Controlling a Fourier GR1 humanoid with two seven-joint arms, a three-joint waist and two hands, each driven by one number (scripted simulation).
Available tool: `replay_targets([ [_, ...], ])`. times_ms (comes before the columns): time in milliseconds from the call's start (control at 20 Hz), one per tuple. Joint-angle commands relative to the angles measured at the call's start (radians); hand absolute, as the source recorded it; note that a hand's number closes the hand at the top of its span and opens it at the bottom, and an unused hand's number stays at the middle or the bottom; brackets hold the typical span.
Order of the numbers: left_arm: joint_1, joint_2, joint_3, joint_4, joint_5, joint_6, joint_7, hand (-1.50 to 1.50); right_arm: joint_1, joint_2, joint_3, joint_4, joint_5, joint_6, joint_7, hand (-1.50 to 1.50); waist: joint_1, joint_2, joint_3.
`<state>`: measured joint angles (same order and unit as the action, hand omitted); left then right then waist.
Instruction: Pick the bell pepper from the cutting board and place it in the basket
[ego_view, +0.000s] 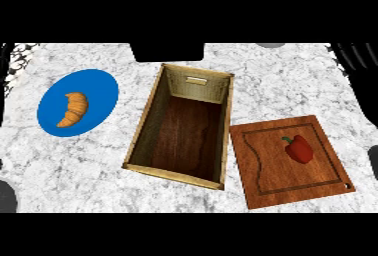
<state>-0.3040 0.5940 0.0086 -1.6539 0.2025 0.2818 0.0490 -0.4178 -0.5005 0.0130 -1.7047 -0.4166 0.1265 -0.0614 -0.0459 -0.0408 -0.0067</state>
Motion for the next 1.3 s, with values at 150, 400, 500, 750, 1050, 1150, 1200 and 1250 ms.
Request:
replay_targets([
  [150, 0.049, -0.04, -0.11, -0.001, 0.034, -0.134, -0.018, 0.0, 0.081, -0.134, -0.027, 0.237, -0.079, 0.346, -0.099, 1.5, 0.059, 0.06, 0.01],
  [400, 0.104, -0.082, -0.206, 0.046, 0.039, -0.203, -0.034, 0.0, 0.181, -0.074, 0.164, 0.161, -0.014, 0.628, -0.335, 1.5, 0.049, 0.057, 0.012],
  [500, 0.139, -0.105, -0.223, 0.046, 0.034, -0.209, -0.059, 0.0, 0.295, -0.049, 0.185, 0.138, 0.223, 0.571, -0.501, -1.5, 0.036, 0.045, 0.011],
  [750, 0.155, -0.139, -0.25, 0.058, -0.018, -0.188, -0.075, 0.0, 0.414, -0.047, 0.177, 0.098, 0.527, 0.276, -0.596, -1.5, 0.029, 0.038, 0.008],
  [1050, 0.122, -0.138, -0.209, 0.13, 0.015, -0.228, -0.11, 0.0, 0.296, -0.149, 0.011, 0.02, 0.645, 0.085, -0.402, -1.5, 0.027, 0.038, 0.005],
  [1150, 0.177, -0.117, -0.222, 0.103, -0.007, -0.231, -0.118, 0.0, 0.308, -0.263, -0.052, -0.067, 0.652, 0.13, -0.335, -1.5, 0.023, 0.03, 0.004],
  [1200, 0.143, -0.136, -0.216, 0.113, 0.006, -0.232, -0.114, 0.0, 0.274, -0.281, -0.033, -0.067, 0.708, 0.126, -0.291, -1.5, 0.029, 0.034, 0.004],
  [1250, 0.11, -0.127, -0.213, 0.126, -0.004, -0.23, -0.086, 0.0, 0.259, -0.348, -0.053, -0.064, 0.714, 0.179, -0.281, -1.5, 0.025, 0.036, 0.004],
])
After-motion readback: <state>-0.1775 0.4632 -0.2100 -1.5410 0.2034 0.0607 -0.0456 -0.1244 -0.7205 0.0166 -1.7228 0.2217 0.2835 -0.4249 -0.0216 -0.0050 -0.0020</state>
